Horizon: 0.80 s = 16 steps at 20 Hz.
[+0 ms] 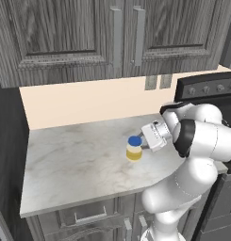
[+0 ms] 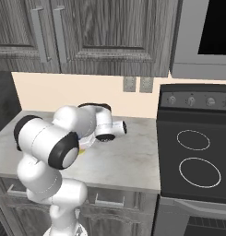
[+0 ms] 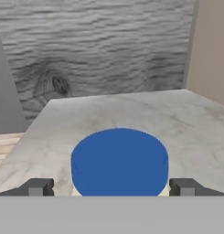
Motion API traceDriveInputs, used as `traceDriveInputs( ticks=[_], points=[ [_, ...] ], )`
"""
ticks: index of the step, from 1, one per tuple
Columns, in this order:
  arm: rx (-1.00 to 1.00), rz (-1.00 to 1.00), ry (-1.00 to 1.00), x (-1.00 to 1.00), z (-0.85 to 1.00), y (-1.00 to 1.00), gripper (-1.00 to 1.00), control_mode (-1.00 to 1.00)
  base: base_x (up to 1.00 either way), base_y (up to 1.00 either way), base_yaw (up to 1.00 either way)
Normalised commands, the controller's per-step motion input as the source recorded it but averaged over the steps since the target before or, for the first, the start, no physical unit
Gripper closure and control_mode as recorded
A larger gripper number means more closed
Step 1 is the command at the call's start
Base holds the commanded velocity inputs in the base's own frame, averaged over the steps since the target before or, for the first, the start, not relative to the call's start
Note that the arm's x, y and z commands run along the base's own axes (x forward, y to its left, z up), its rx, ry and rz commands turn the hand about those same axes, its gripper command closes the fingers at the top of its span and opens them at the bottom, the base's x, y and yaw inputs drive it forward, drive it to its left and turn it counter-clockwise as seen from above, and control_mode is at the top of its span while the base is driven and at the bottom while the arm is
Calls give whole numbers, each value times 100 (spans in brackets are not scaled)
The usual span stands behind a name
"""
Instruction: Place the mayonnaise and ketchup from the counter to the top shelf of the fridge. If the existing items in the fridge are on the top shelf, move them to other shelves.
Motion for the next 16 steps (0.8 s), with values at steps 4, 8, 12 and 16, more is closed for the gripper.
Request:
traceDriveInputs(
  ticks=[4, 8, 12, 16],
  points=[
    [0, 0, 1, 0, -1, 19, -100, -100, 0, 0, 0],
    [0, 0, 0, 0, -6, 20, -100, -100, 0, 0, 0],
    [0, 0, 0, 0, -12, 25, 100, -100, 0, 0, 0],
    [2, 0, 0, -3, 4, 2, 100, -100, 0, 0, 0]
  ],
)
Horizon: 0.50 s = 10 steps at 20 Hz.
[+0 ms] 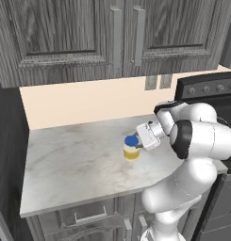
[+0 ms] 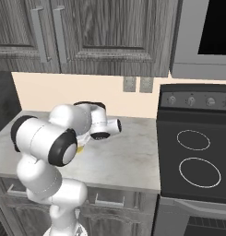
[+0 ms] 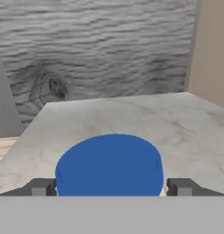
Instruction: Place the mayonnaise and ketchup from the counter to the top shelf of the fridge. If the existing items in the fridge are on the top shelf, move them to other shelves.
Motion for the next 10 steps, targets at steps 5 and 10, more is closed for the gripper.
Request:
traceDriveInputs(
  ticks=[5, 10],
  points=[
    [10, 0, -2, -38, 83, -13, 100, -100, 0, 0, 0],
    [0, -1, 0, -63, 100, -4, 100, -100, 0, 0, 0]
  ],
)
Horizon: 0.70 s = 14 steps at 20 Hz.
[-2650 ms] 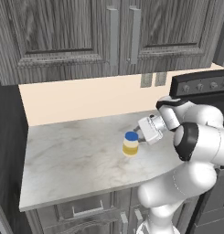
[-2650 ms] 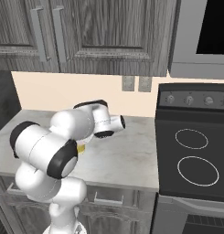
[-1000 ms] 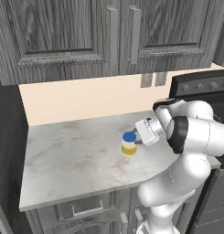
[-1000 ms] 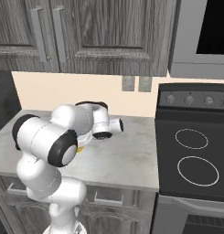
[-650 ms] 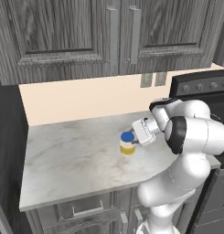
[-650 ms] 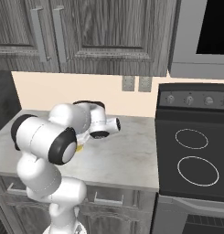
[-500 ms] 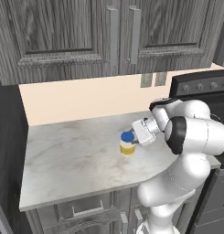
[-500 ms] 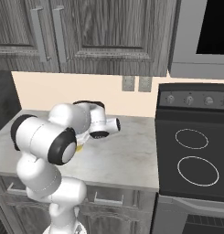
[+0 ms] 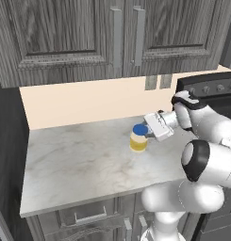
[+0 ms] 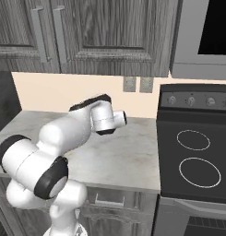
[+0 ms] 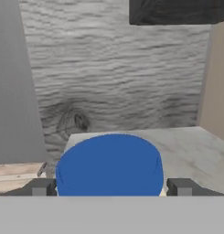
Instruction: Place the mayonnaise and ketchup from the counter to the top shelf of the fridge. If the existing items in the fridge are on the top shelf, move them to other shelves.
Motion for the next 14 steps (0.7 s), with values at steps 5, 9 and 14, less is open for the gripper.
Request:
traceDriveInputs(
  ticks=[5, 9, 14],
  points=[
    [-1, -2, 0, -80, 100, -23, 100, -100, 0, 0, 0],
    [-3, -2, 0, -93, 100, -35, 100, -100, 0, 0, 0],
    [-8, -2, 0, -99, 100, -13, 100, -100, 0, 0, 0]
  ],
)
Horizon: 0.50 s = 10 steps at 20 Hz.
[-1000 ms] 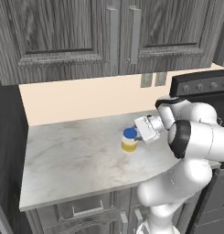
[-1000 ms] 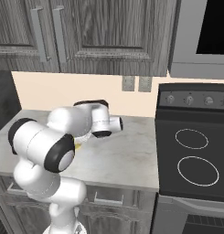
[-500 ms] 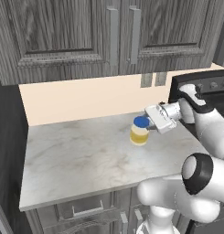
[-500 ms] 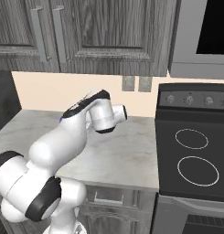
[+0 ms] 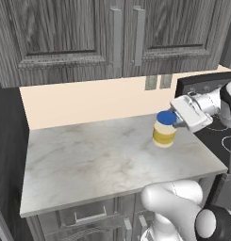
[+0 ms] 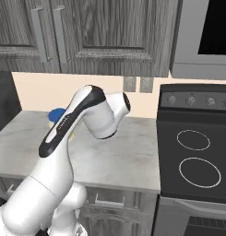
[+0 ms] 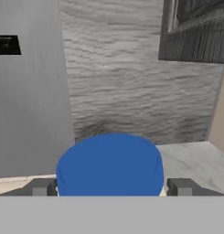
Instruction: Place the mayonnaise and ketchup from the counter to the top shelf of the fridge. If the existing items in the fridge are on the top shelf, move them to other shelves.
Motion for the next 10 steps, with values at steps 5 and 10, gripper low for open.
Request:
traceDriveInputs(
  ticks=[5, 10],
  points=[
    [-3, -5, 0, -97, 85, 2, 100, -100, 0, 0, 0],
    [17, 0, -1, -60, 7, 2, 100, -100, 0, 0, 0]
  ],
)
